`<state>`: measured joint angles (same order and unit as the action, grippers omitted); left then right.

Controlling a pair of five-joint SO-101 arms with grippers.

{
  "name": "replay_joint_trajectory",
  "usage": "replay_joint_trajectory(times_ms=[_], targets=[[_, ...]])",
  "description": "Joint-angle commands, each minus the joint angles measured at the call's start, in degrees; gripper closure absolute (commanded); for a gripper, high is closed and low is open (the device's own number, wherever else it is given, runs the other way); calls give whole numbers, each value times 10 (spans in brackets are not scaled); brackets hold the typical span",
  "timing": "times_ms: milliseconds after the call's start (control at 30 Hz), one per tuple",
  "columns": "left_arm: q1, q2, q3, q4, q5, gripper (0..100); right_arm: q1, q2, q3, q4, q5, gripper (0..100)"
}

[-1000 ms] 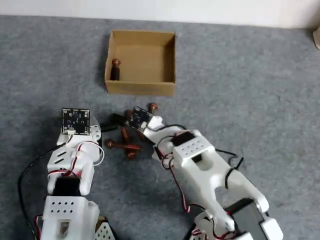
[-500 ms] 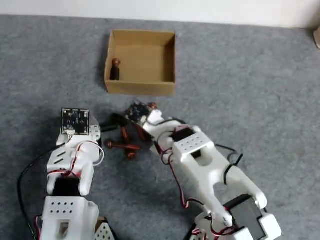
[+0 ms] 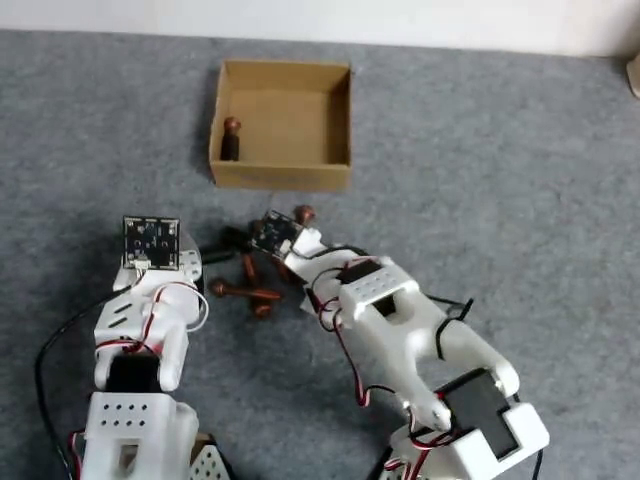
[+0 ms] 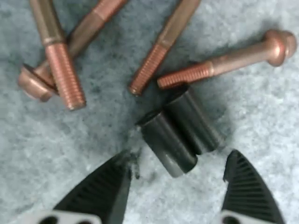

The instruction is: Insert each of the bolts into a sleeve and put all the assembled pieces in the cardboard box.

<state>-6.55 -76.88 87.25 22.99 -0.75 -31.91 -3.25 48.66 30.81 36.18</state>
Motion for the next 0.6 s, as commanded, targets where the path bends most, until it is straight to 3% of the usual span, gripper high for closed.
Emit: replay_joint_trajectory(times_ms=[0,100,233,333,567], targets=[[8,1,-29,-2,-4,990,0,7,5,-9,5,728],[8,1,-29,-2,-4,990,-7,7,6,-9,6,786],[8,1,-29,-2,-4,990,-13,7,6,-9,5,998],[8,1,-29,-2,-4,990,-10,7,6,-9,3,963],[8,1,-29,-2,-4,990,-10,7,6,-9,3,993]])
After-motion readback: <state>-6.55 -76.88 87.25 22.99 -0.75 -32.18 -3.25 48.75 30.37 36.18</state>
